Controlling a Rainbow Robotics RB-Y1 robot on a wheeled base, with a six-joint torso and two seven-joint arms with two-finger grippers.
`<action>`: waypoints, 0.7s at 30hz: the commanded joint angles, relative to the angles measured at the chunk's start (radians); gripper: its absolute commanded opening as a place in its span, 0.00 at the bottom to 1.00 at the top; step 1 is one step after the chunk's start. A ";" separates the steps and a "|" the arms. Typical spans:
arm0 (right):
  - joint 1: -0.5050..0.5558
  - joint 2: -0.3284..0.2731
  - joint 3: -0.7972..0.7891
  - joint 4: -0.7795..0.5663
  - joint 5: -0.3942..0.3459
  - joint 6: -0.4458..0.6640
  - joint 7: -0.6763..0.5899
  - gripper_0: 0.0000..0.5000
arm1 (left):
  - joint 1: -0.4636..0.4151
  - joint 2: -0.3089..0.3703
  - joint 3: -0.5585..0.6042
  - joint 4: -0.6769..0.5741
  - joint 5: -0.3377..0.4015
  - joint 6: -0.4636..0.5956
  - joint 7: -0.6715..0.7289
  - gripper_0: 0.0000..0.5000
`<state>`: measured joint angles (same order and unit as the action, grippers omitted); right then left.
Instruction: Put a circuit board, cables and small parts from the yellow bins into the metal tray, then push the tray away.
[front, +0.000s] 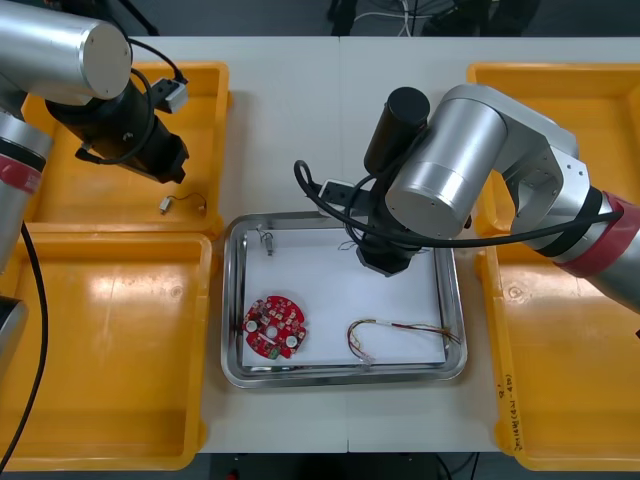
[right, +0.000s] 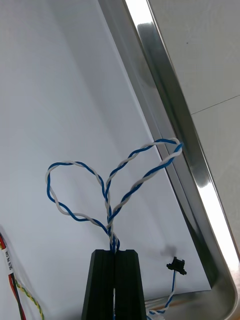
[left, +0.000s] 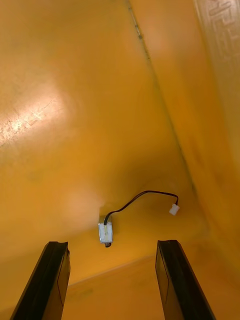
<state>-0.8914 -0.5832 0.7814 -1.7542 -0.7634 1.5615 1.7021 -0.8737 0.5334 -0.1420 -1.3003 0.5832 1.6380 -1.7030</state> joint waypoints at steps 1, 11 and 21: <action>0.028 -0.006 0.015 -0.034 0.016 -0.031 0.034 0.00 | 0.038 0.037 0.018 -0.013 -0.011 -0.055 -0.078 1.00; 0.075 -0.015 0.041 -0.034 0.038 -0.040 0.040 0.00 | 0.099 0.039 -0.011 -0.013 -0.016 -0.141 -0.079 1.00; 0.077 -0.012 0.068 -0.034 0.087 -0.075 0.034 0.00 | 0.145 0.039 -0.036 -0.011 -0.019 -0.205 -0.081 1.00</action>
<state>-0.8178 -0.5837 0.8323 -1.7546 -0.6944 1.4952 1.7026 -0.7444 0.5336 -0.1565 -1.3001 0.5751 1.4537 -1.7030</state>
